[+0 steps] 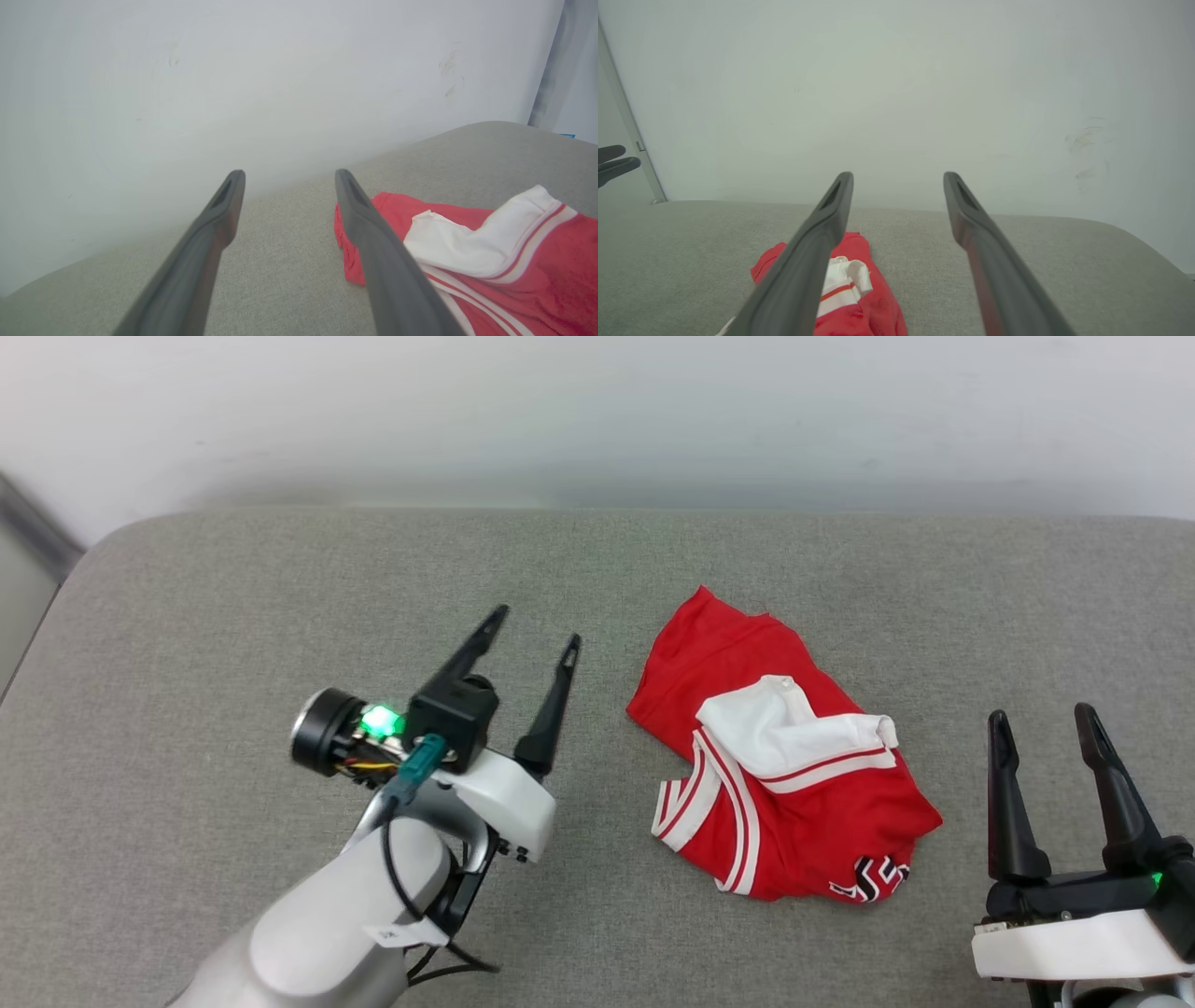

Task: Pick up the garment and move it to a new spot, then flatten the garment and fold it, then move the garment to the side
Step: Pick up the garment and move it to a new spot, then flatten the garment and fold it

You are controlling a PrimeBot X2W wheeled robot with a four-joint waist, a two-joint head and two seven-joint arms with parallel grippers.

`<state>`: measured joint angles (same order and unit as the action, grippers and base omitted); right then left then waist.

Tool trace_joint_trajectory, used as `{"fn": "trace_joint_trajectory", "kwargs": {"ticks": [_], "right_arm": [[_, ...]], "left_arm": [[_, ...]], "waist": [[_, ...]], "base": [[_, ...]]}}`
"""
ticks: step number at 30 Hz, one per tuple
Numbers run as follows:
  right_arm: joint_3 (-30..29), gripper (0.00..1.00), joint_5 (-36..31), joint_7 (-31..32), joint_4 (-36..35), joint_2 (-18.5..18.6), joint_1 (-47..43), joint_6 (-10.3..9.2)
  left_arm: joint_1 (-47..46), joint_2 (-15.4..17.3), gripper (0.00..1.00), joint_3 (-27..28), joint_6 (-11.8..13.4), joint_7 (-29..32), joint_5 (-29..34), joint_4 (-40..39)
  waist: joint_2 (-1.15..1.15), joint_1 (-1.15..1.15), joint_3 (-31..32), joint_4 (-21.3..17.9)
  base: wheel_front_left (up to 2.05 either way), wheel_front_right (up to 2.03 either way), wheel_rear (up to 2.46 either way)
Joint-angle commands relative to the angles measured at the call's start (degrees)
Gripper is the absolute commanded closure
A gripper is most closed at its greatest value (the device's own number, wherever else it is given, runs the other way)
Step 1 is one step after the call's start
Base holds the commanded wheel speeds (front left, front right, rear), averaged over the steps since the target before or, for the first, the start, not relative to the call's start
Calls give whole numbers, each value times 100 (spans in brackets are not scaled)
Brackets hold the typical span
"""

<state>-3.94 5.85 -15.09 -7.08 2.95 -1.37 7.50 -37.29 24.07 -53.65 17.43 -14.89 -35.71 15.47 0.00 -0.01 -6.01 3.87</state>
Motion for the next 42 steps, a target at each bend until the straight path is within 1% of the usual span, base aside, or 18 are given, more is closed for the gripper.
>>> {"fn": "trace_joint_trajectory", "kwargs": {"ticks": [1,3,6,9,11,14,18,26,29,31,32,33,34,35,36,37,42], "right_arm": [[-4,0,-16,-12,10,-13,-62,-2],[-12,0,-19,-12,11,-14,-99,-2],[-15,0,-17,-12,27,-14,-133,-2],[4,0,-21,-12,52,-14,-184,-2],[8,0,-15,-12,64,-14,-225,-2],[12,0,8,-12,87,-14,-264,-2],[-1,0,34,-12,119,-14,-359,-2],[-29,0,68,-12,210,-14,-503,-2],[-23,0,79,-12,232,-14,-559,-2],[-31,0,99,-12,266,-14,-613,-2],[-35,0,116,-12,287,-14,-616,-2],[-35,0,116,-12,287,-14,-616,-2],[-35,0,139,-12,325,-15,-665,-2],[-37,0,164,-12,340,-14,-688,-2],[-37,0,164,-12,340,-14,-688,-2],[-30,0,172,-12,357,-14,-714,-2],[-12,0,205,-12,381,-14,-745,-2]], "left_arm": [[239,-1,0,249,158,-39,177,-186],[578,24,0,621,385,-31,465,-400],[1098,-56,0,1149,576,-30,806,-709],[1639,-156,0,1653,670,-31,1108,-934],[1984,-262,0,1944,671,-31,1304,-1054],[2433,-417,0,2356,599,-31,1548,-1159],[2946,-634,0,2798,435,-32,1841,-1223],[3565,-1062,0,3516,87,-32,2335,-1280],[3660,-1165,0,3649,-7,-32,2431,-1284],[3756,-1252,0,3760,-117,-32,2517,-1268],[3824,-1337,0,3871,-216,-32,2596,-1261],[3824,-1337,0,3871,-216,-32,2596,-1261],[3875,-1410,0,3955,-319,-32,2673,-1242],[3905,-1453,0,3992,-369,-32,2719,-1236],[3905,-1453,0,3992,-369,-32,2719,-1236],[3952,-1523,0,4055,-454,-32,2786,-1218],[4012,-1675,0,4218,-639,-33,2919,-1197]], "waist": [[0,1,29,20],[0,1,68,39],[0,1,128,50],[0,1,194,37],[0,1,245,27],[0,1,320,15],[0,1,421,7],[0,1,544,11],[0,1,570,11],[0,1,594,10],[0,1,616,8],[0,1,616,8],[0,1,635,10],[0,1,644,12],[0,1,644,12],[0,1,657,18],[0,1,674,29]], "base": [[0,0,0],[0,0,0],[0,0,0],[0,0,0],[0,0,0],[0,0,0],[0,0,0],[0,0,0],[0,0,0],[0,0,0],[0,0,0],[0,0,0],[0,0,0],[0,0,0],[0,0,0],[0,0,0],[0,0,0]]}}
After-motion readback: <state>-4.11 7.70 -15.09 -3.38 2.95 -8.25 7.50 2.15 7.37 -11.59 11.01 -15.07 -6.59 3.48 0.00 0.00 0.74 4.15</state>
